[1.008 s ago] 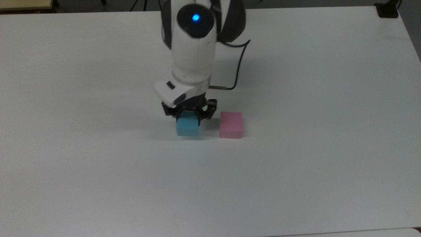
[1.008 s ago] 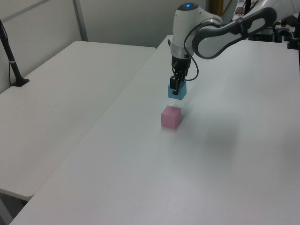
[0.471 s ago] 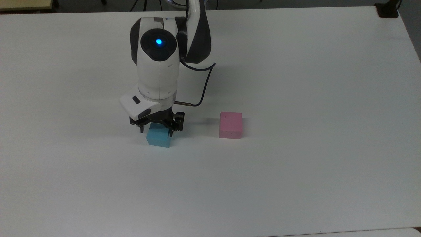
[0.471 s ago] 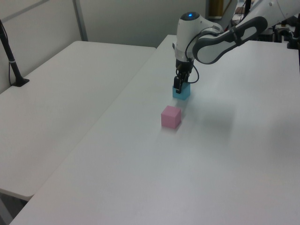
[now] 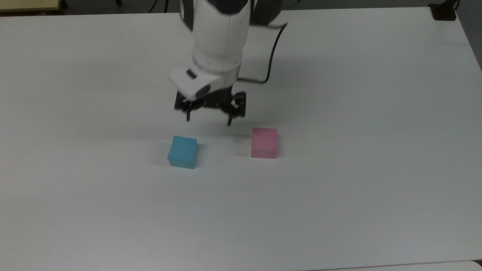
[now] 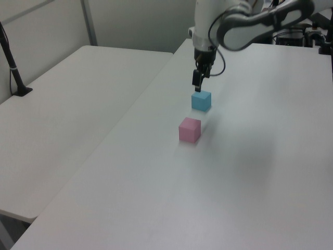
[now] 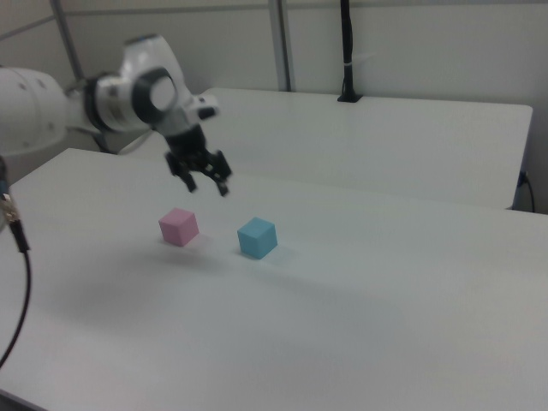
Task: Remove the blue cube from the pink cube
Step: 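Open the gripper and raise it away from the light-blue cube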
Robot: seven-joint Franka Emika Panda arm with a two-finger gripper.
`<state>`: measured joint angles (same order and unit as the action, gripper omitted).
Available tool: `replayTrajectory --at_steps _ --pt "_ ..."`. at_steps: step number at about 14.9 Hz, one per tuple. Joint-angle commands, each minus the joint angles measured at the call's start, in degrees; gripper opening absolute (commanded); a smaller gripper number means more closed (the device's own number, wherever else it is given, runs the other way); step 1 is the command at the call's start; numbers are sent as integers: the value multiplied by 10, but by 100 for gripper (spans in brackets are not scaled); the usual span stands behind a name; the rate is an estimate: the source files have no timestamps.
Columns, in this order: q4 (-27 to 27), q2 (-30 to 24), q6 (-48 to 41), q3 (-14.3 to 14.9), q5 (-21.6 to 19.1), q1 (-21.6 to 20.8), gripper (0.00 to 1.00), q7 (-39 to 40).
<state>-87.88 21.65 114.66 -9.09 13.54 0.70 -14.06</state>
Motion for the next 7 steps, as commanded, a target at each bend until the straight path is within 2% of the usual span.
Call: replayTrajectory --at_steps 1,4,7 --pt "-35 -112 -121 23 -84 -11 100 4" --pt "-65 -168 -141 33 -88 -14 100 6" --pt "-66 -178 -151 40 -89 -12 100 5"
